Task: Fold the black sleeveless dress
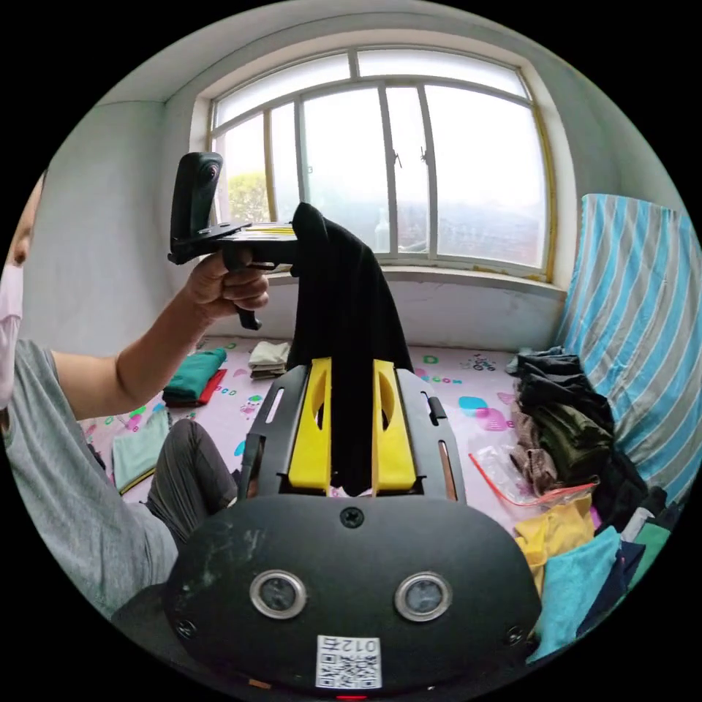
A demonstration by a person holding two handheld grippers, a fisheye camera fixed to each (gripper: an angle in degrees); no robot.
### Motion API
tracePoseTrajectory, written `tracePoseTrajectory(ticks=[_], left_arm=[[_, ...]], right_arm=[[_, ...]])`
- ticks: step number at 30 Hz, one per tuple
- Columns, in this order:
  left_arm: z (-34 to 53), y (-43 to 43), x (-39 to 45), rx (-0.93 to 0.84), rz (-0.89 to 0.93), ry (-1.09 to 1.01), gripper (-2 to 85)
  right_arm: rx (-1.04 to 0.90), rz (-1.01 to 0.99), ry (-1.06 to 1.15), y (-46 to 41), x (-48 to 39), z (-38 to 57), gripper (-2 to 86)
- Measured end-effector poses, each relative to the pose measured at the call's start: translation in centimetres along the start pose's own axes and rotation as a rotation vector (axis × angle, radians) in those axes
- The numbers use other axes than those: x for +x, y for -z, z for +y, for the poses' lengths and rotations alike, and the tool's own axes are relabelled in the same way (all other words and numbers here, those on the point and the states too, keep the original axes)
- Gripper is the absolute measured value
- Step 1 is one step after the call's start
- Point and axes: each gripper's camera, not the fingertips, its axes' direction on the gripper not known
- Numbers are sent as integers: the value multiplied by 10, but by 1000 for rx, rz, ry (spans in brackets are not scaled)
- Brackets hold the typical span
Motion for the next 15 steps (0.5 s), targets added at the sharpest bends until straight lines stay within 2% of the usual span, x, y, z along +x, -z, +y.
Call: tracePoseTrajectory(ticks=[6,10,12,15], left_arm=[[0,-67,-22,-299,85,-26,-2],[35,-132,-67,-500,184,190,3],[49,-130,-95,-478,213,304,6],[72,-99,-146,-355,258,475,11]], right_arm=[[-203,-93,-71,-97,12,-24,77],[-418,-7,-148,-180,37,-22,73],[-496,21,-211,-210,49,-15,71],[-585,30,-309,-251,71,-8,69]])
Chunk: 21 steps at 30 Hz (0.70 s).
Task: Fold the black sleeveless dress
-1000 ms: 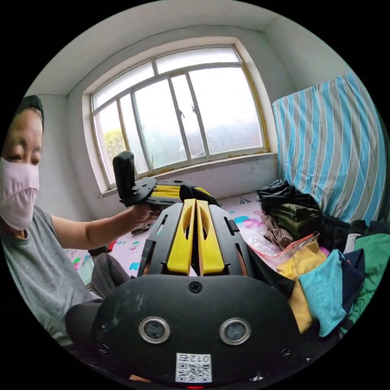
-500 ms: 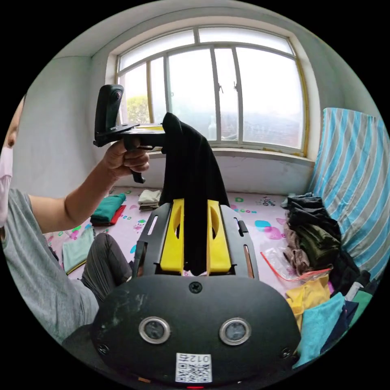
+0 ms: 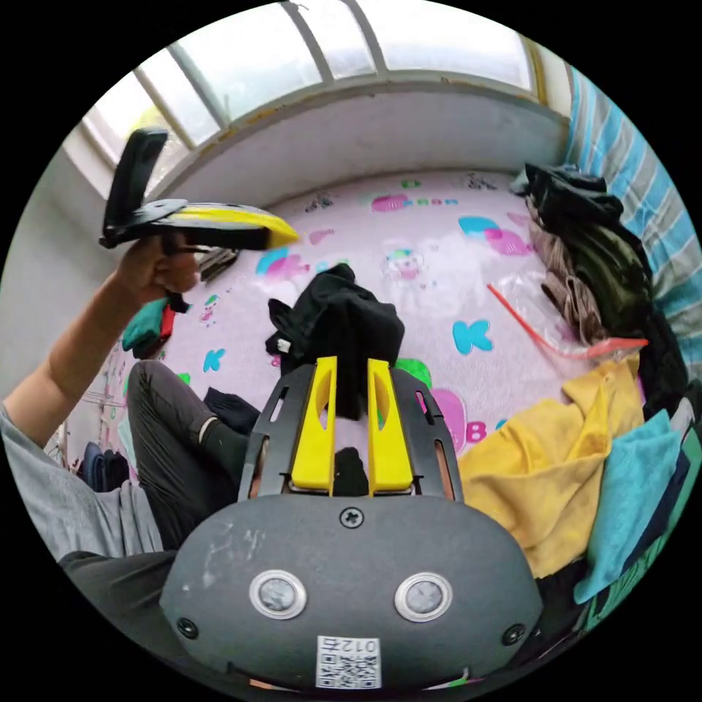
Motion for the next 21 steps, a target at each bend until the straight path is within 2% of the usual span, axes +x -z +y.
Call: tracePoseTrajectory(ticks=[3,5,10,13,18,21], left_arm=[[22,30,-47,5,-68,92,17],[40,38,-74,-45,-141,142,24],[90,42,-129,-174,-175,302,61],[98,45,-137,-221,-194,272,84],[94,58,-146,-251,-199,218,107],[86,66,-158,-224,-165,238,118]], right_arm=[[29,107,-15,-16,4,-27,69],[45,140,66,-30,-7,-58,70],[-111,157,306,-96,-38,-122,80],[-121,112,411,-119,-56,-157,86],[11,145,576,-113,-92,-208,86],[-54,44,634,-122,-111,-244,86]])
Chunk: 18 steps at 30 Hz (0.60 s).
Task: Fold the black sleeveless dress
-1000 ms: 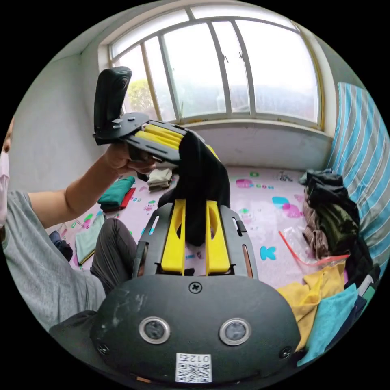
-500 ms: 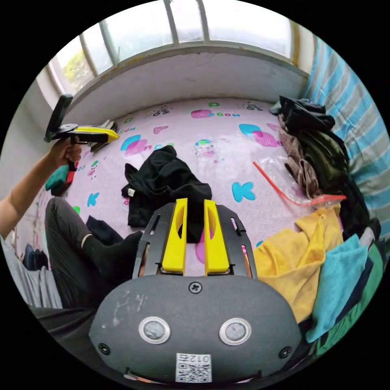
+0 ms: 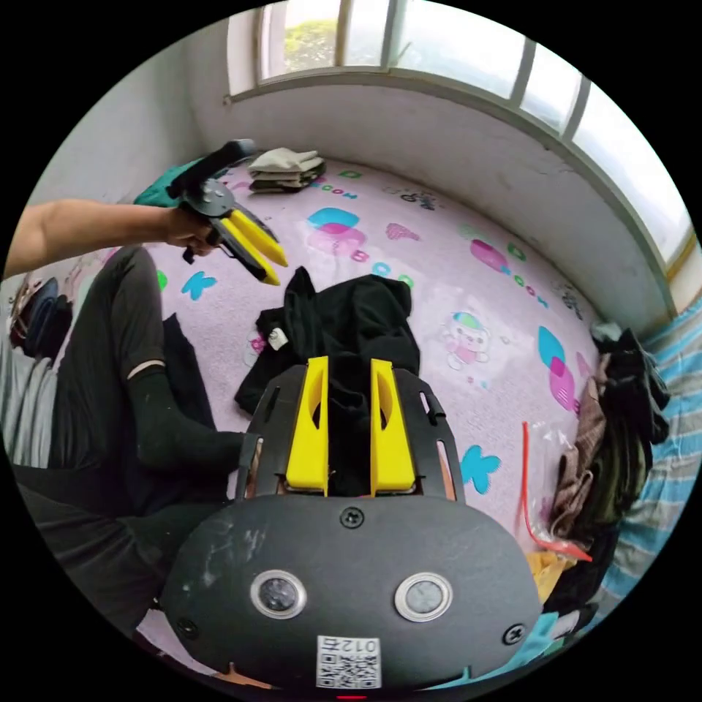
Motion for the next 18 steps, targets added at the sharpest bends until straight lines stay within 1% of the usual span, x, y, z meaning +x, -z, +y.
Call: tracePoseTrajectory(ticks=[5,7,9,12,15,18], left_arm=[[-7,-1,-16,-56,12,7,114],[-4,7,-20,-45,79,-20,78],[0,20,-20,-18,95,-31,47],[5,45,-11,20,106,-110,14],[7,70,6,34,83,-201,5],[7,98,33,69,74,-332,2]], right_arm=[[-37,-161,7,-29,17,-56,95],[-57,-203,-1,-39,25,-70,99],[-57,-223,-3,-45,32,-82,101],[-35,-240,-6,-50,42,-103,109],[-5,-273,5,-47,49,-122,120],[39,-245,60,-32,50,-138,126]])
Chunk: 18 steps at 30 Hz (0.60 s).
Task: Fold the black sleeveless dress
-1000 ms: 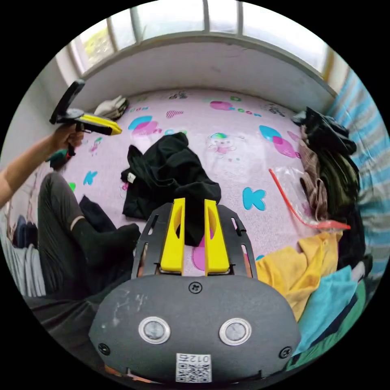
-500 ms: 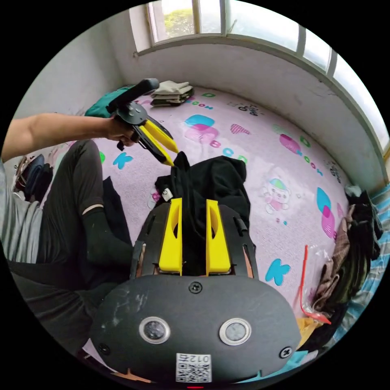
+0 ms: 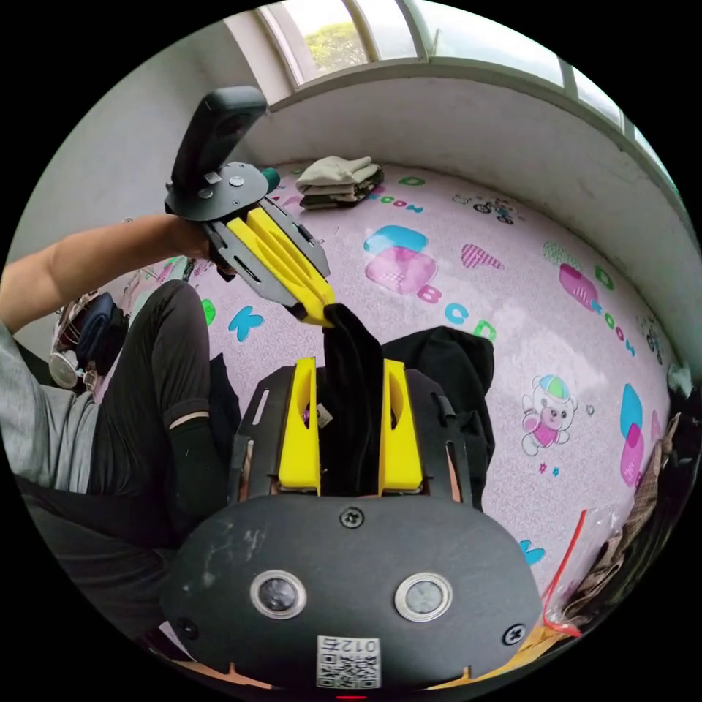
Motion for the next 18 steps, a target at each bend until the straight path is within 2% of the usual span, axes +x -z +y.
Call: tracePoseTrajectory(ticks=[5,9,14,18], left_arm=[[-20,32,53,11,-69,-207,2],[-26,49,89,82,-130,-238,11],[0,60,107,255,-185,-70,57],[49,18,114,192,-170,101,106]], right_arm=[[31,52,52,40,5,-13,114],[68,82,102,79,-1,-3,11],[64,126,-20,133,8,23,-8],[123,87,-127,165,22,45,-9]])
